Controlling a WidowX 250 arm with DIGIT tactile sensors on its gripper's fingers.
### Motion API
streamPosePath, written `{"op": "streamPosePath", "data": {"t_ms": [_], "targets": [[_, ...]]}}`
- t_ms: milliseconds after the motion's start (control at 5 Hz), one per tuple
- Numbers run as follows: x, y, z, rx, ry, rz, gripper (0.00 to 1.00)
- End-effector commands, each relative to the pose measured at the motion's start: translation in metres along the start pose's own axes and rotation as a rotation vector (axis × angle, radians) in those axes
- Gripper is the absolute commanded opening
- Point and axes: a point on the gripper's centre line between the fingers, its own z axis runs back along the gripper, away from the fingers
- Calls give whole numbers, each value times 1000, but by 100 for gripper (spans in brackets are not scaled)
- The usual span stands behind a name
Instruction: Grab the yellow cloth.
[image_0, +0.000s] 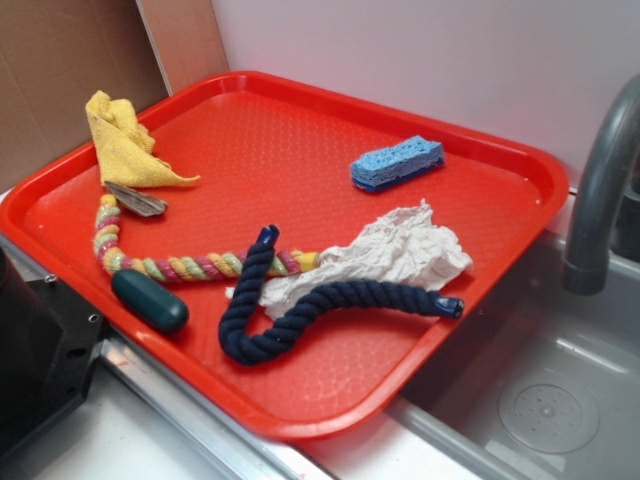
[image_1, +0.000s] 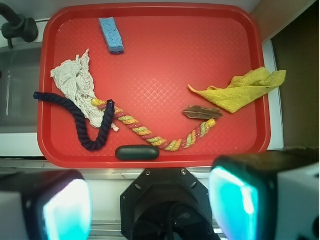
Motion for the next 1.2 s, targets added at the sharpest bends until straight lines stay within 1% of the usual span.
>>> {"op": "streamPosePath", "data": {"t_ms": [0,200,400,600,800,1000], "targets": [[0,0,0,0,0,0,100],[17,51,-50,138,63,209,100],[30,93,-76,187,29,433,100],[33,129,-101,256,-53,682,100],[39,156,-127,337,-138,879,100],[58,158,-158,236,-121,820,100]]}}
